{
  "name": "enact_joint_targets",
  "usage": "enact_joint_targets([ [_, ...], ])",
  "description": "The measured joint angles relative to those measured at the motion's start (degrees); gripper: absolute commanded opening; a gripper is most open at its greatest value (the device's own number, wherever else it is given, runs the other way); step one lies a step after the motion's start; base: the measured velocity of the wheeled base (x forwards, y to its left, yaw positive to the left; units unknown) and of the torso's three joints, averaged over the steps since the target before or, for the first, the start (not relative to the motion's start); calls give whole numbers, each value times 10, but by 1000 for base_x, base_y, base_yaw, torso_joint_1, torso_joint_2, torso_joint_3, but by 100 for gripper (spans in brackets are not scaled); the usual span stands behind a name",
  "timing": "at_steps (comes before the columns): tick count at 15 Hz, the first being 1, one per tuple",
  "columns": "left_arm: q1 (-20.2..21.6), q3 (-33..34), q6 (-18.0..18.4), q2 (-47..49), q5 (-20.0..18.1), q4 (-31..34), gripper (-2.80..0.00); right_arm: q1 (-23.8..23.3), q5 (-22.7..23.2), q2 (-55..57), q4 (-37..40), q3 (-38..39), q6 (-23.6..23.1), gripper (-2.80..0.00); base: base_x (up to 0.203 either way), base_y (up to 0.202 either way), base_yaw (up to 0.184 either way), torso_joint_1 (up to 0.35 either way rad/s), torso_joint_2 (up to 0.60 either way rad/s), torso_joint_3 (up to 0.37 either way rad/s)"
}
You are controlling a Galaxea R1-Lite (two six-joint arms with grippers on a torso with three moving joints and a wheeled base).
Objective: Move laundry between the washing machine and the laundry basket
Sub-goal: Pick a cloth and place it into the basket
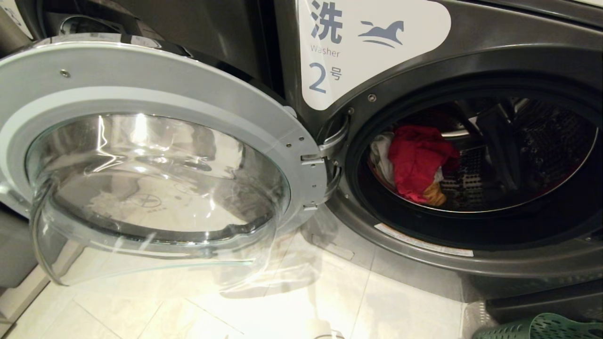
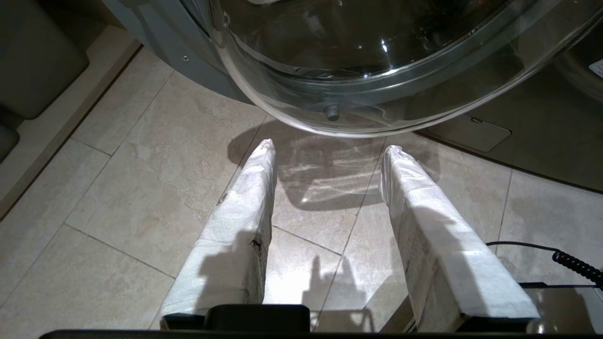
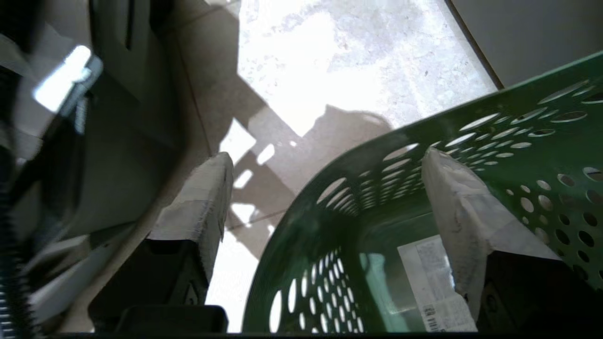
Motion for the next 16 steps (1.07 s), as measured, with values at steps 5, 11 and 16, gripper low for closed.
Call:
enact_joint_targets([
  [5, 0, 0, 0, 0, 0, 0, -280, -61, -12, -41, 20, 42, -65, 0, 0, 0, 0, 0, 0, 0],
  [11, 0, 0, 0, 0, 0, 0, -280, -158, -9, -99, 52, 99, -104, 0, 0, 0, 0, 0, 0, 0],
  [16, 0, 0, 0, 0, 0, 0, -280, -184, -10, -198, 164, 158, -106, 0, 0, 0, 0, 0, 0, 0],
])
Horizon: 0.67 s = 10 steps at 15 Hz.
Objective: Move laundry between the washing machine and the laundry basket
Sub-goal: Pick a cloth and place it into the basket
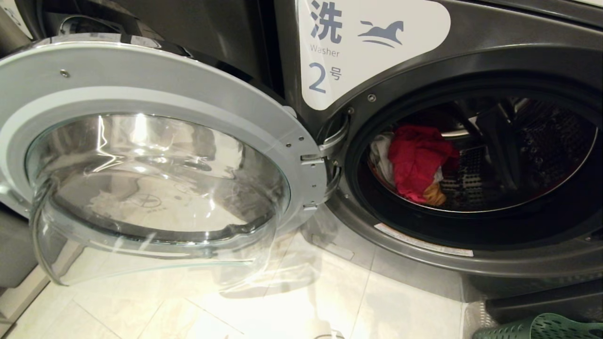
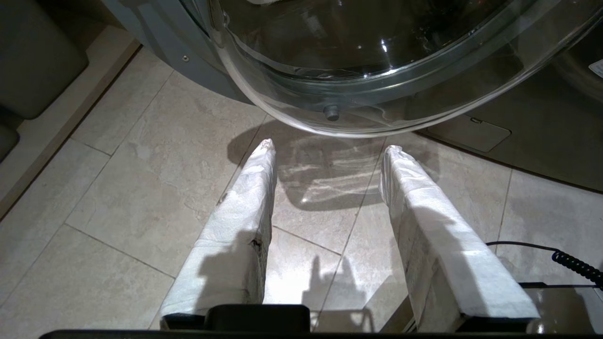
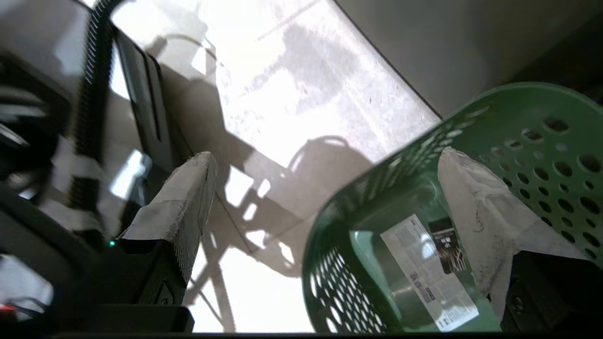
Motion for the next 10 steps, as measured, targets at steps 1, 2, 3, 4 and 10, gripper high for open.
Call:
enact_joint_targets([
  [1, 0, 0, 0, 0, 0, 0, -280, -3, 0, -28, 23, 16, 1, 0, 0, 0, 0, 0, 0, 0],
  [2, 0, 0, 0, 0, 0, 0, -280, -4, -1, -60, 38, 37, 3, 0, 0, 0, 0, 0, 0, 0],
  [3, 0, 0, 0, 0, 0, 0, -280, -6, 1, -90, 51, 60, 6, 0, 0, 0, 0, 0, 0, 0],
  [4, 0, 0, 0, 0, 0, 0, -280, -5, 1, -124, 69, 87, 7, 0, 0, 0, 0, 0, 0, 0],
  [10, 0, 0, 0, 0, 0, 0, -280, 32, -9, -275, 25, 143, -6, 0, 0, 0, 0, 0, 0, 0],
])
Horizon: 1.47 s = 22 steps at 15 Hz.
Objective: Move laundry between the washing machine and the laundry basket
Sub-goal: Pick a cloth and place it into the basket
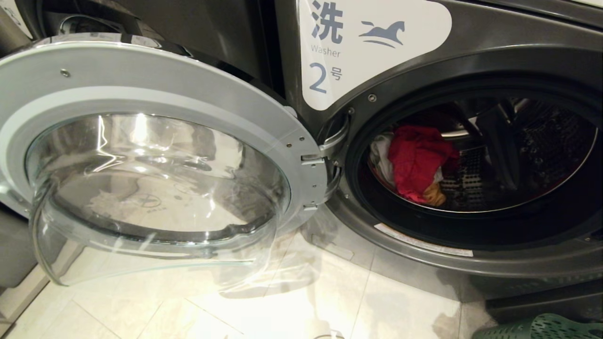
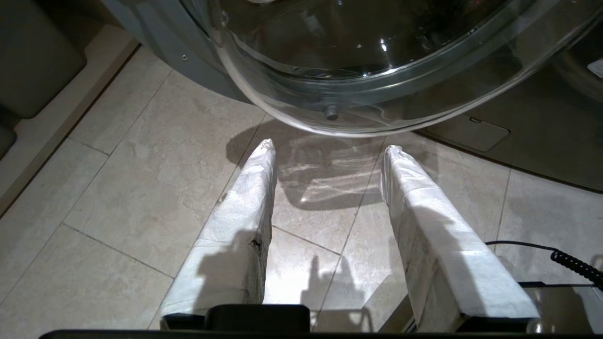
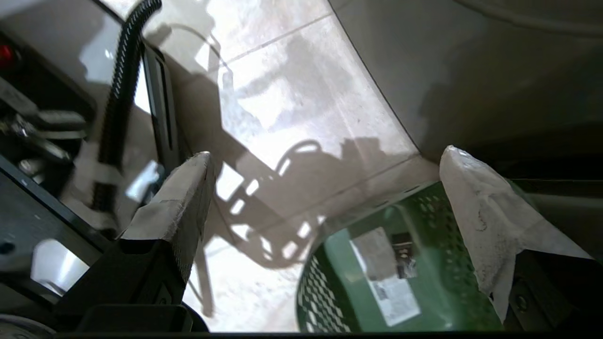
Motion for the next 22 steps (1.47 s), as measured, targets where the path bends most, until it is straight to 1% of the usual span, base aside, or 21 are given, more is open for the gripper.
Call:
enact_joint_targets([
  [3, 0, 0, 0, 0, 0, 0, -280, 39, 8, -33, -15, 7, 15, 0, 0, 0, 0, 0, 0, 0],
  [4, 0, 0, 0, 0, 0, 0, -280, 47, 17, -40, -17, 7, 23, 0, 0, 0, 0, 0, 0, 0],
  [6, 0, 0, 0, 0, 0, 0, -280, 53, 19, -48, -40, 3, 38, 0, 0, 0, 0, 0, 0, 0],
  [9, 0, 0, 0, 0, 0, 0, -280, 55, 17, -57, -115, 1, 100, 0, 0, 0, 0, 0, 0, 0],
  [11, 0, 0, 0, 0, 0, 0, -280, 78, -1, -65, -130, -3, 133, 0, 0, 0, 0, 0, 0, 0],
  [12, 0, 0, 0, 0, 0, 0, -280, 93, -16, -70, -131, -8, 138, 0, 0, 0, 0, 0, 0, 0],
  [15, 0, 0, 0, 0, 0, 0, -280, 134, -88, -86, -133, -27, 140, 0, 0, 0, 0, 0, 0, 0],
  [17, 0, 0, 0, 0, 0, 0, -280, 167, -118, -103, -133, -26, 141, 0, 0, 0, 0, 0, 0, 0],
  [18, 0, 0, 0, 0, 0, 0, -280, 183, -124, -111, -136, -20, 141, 0, 0, 0, 0, 0, 0, 0],
  [22, 0, 0, 0, 0, 0, 0, -280, 244, -126, -136, -195, 1, 142, 0, 0, 0, 0, 0, 0, 0],
])
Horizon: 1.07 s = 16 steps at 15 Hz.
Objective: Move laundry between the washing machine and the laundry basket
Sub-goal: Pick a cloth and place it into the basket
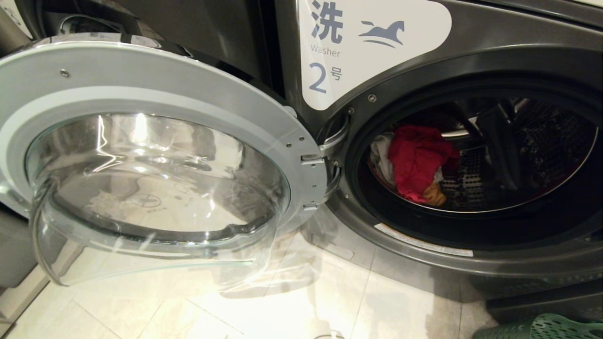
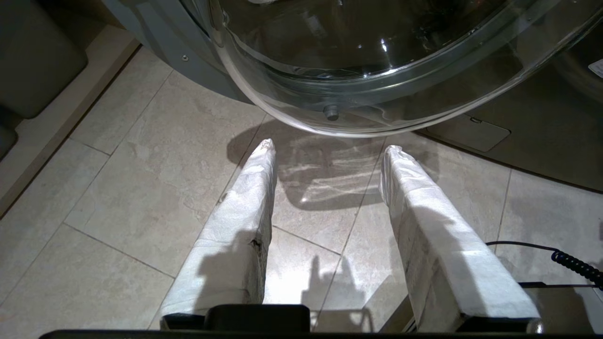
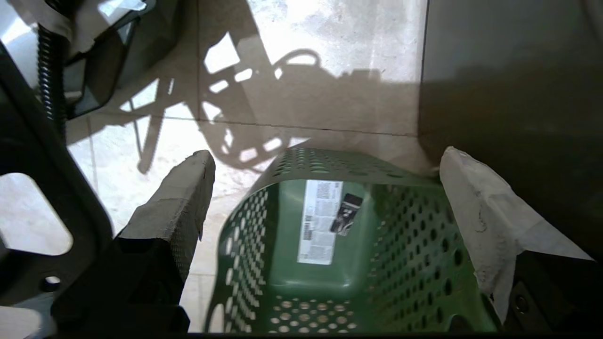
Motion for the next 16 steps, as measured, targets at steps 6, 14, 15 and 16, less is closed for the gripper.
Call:
enact_joint_targets([
  [6, 0, 0, 0, 0, 0, 0, -280, 124, 0, -22, -32, 35, 3, 0, 0, 0, 0, 0, 0, 0],
  [14, 0, 0, 0, 0, 0, 0, -280, 338, -20, -102, -104, 98, 79, 0, 0, 0, 0, 0, 0, 0],
  [15, 0, 0, 0, 0, 0, 0, -280, 363, -28, -115, -119, 101, 111, 0, 0, 0, 0, 0, 0, 0],
  [16, 0, 0, 0, 0, 0, 0, -280, 391, -38, -129, -128, 105, 153, 0, 0, 0, 0, 0, 0, 0],
])
